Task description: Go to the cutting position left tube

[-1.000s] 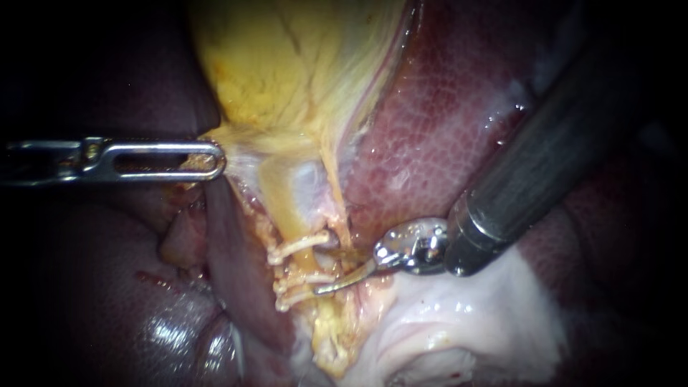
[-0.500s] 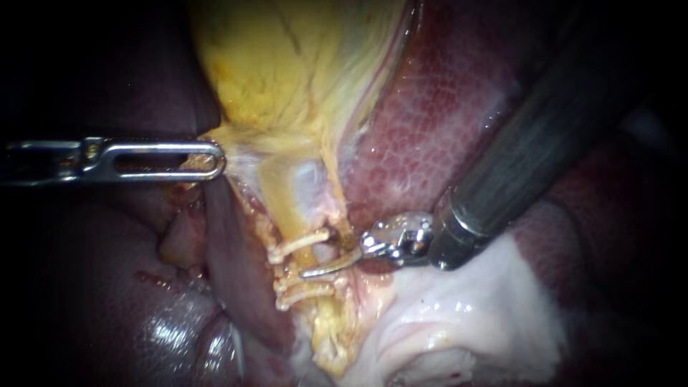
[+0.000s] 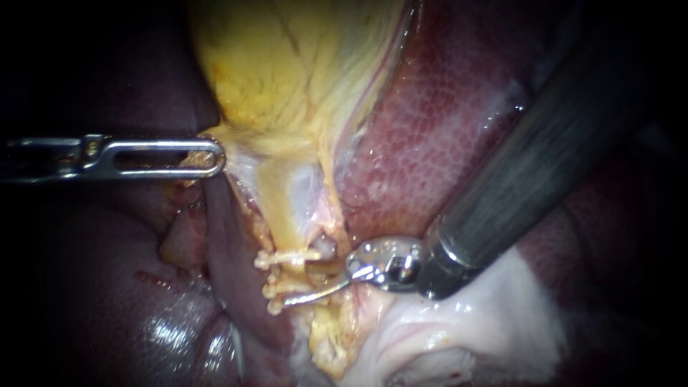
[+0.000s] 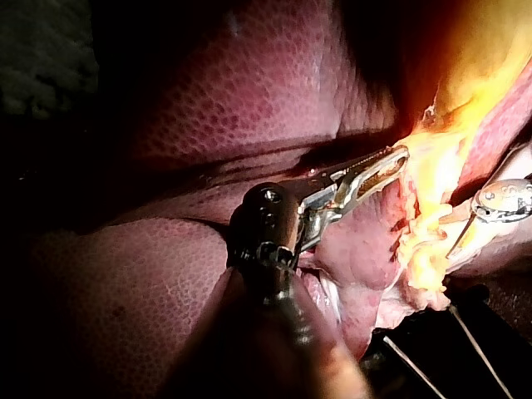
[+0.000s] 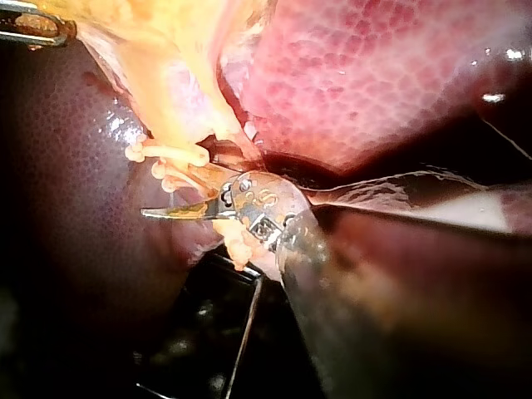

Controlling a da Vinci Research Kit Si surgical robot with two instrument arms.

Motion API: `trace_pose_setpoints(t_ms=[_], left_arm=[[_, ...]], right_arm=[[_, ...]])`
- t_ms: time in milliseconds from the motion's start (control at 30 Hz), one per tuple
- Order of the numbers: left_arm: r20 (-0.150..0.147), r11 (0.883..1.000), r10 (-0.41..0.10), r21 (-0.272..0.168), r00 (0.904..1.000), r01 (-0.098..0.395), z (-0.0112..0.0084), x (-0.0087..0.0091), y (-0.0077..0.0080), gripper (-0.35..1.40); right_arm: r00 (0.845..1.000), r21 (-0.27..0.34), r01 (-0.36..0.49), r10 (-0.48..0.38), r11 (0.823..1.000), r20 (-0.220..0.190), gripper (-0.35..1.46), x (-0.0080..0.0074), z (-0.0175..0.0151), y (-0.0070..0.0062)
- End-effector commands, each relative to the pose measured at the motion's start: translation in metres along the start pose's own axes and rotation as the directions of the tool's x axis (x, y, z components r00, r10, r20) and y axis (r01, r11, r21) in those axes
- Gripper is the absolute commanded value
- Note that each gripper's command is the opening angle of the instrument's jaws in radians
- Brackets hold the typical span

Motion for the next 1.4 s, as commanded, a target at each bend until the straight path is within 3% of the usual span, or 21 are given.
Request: trace_pose_setpoints(t_ms=[33,400,800,1400], left_arm=[[0.001,1.000,-0.001,-0.002,1.0000,0.001,0.0001,0.0000,0.0000,-0.35],[0.001,1.000,-0.001,-0.006,1.0000,0.001,0.0009,-0.0001,0.0001,-0.35],[0.003,1.000,-0.002,-0.009,1.0000,0.002,0.0016,-0.0002,0.0002,-0.35],[0.000,1.000,-0.001,-0.010,1.0000,0.001,0.0015,-0.0002,0.0002,-0.35]], right_arm=[[1.000,0.010,-0.001,0.001,1.000,0.000,1.28,0.0000,0.0002,0.0000],[0.999,0.034,-0.006,0.007,0.999,-0.034,1.28,0.0011,0.0016,0.0004],[0.997,0.040,-0.008,0.011,0.999,-0.075,1.26,0.0026,0.0040,0.0019],[0.997,0.041,-0.008,0.011,0.999,-0.078,1.26,0.0026,0.0039,0.0026]])
